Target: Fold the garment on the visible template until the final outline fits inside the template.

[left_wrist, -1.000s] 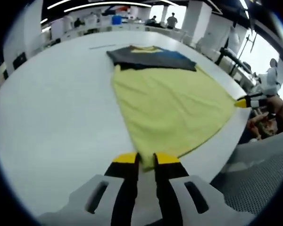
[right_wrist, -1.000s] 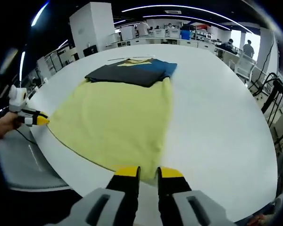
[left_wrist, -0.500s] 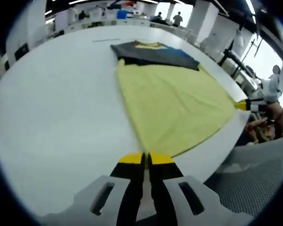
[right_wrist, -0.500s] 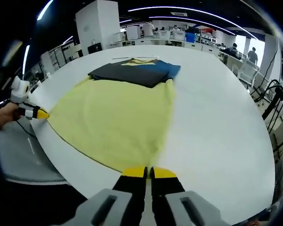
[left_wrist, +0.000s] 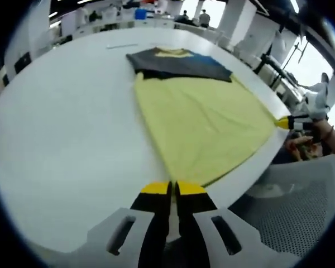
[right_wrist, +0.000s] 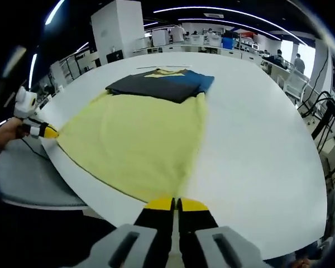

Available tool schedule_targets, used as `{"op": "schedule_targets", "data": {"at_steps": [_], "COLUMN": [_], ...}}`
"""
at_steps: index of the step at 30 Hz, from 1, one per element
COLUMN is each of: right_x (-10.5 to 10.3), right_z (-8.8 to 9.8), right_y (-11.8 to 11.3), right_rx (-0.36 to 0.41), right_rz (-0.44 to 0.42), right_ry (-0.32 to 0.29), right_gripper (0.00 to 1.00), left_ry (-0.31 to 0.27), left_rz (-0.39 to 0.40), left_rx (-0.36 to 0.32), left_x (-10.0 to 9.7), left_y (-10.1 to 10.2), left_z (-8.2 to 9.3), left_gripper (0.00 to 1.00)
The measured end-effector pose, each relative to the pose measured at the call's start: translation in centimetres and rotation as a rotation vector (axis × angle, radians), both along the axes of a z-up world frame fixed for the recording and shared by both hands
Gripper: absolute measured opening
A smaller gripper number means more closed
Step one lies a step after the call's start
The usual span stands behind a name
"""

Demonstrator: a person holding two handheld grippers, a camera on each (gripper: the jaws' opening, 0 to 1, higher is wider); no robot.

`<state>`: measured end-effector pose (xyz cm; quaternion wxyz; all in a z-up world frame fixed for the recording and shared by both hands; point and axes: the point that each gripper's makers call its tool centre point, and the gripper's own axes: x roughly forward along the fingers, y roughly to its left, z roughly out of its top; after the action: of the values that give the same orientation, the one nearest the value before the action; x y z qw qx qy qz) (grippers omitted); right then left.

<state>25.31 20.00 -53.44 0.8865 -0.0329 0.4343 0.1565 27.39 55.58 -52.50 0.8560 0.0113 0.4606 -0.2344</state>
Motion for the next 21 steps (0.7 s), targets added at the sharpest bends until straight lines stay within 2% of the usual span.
{"op": "schedule_targets", "data": {"at_steps": [11,18,21], "right_x": [-2.6,-3.6,-4.1], "right_z": [0.1,0.5,0.8], "right_y": [0.5,0.4,0.5], "right_rx": [0.013,0.040,0.060], "right_rz": [0.008,-0.012,-0.021], "right_ry": [0.027,0.038,0.045], "right_gripper": [0.00,0.00,0.00], "left_ry": [0.041,0.039,0.037], "left_rz": [-0.046,-0.102,-0.102], "left_rx": [0.044,0.073,0.077], "left_x": [-2.3,-3.7,-4.0], "left_y": [0.5,0.3,0.4], "left_z": [-0.3,0.5,0.6], "left_gripper": [0.00,0.00,0.00]}}
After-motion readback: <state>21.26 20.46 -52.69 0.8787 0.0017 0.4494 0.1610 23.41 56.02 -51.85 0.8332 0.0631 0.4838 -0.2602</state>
